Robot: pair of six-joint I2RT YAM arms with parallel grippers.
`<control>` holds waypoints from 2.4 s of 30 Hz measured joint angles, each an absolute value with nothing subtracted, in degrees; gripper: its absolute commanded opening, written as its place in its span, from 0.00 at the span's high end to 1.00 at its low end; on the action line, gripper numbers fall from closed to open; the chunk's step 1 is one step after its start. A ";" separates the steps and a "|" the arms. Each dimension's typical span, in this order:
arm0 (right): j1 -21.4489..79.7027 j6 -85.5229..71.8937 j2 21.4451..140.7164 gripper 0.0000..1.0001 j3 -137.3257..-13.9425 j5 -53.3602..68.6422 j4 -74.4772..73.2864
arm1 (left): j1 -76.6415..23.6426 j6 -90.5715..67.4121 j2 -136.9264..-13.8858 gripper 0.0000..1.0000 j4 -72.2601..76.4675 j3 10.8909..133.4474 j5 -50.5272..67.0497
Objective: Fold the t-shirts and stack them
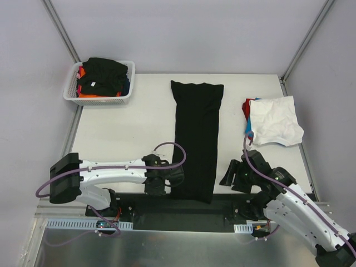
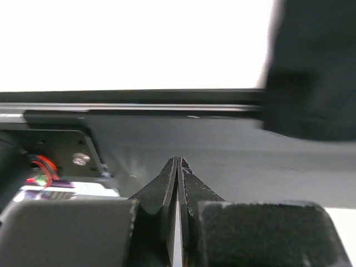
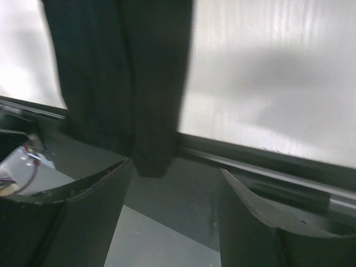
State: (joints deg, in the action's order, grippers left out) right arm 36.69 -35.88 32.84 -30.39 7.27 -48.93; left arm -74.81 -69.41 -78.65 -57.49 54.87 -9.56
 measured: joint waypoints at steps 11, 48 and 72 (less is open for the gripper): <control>37.12 -35.48 30.81 0.34 -21.89 10.44 -51.53 | -69.36 -63.68 -84.64 1.00 -48.66 49.65 -7.57; 48.75 -33.17 66.98 0.36 -30.41 7.40 -44.93 | -57.32 -59.31 -74.19 0.32 -35.73 43.33 6.13; 52.64 -43.55 59.00 0.38 -30.98 2.17 -35.14 | -63.11 -58.33 -85.91 0.33 -27.03 48.29 12.56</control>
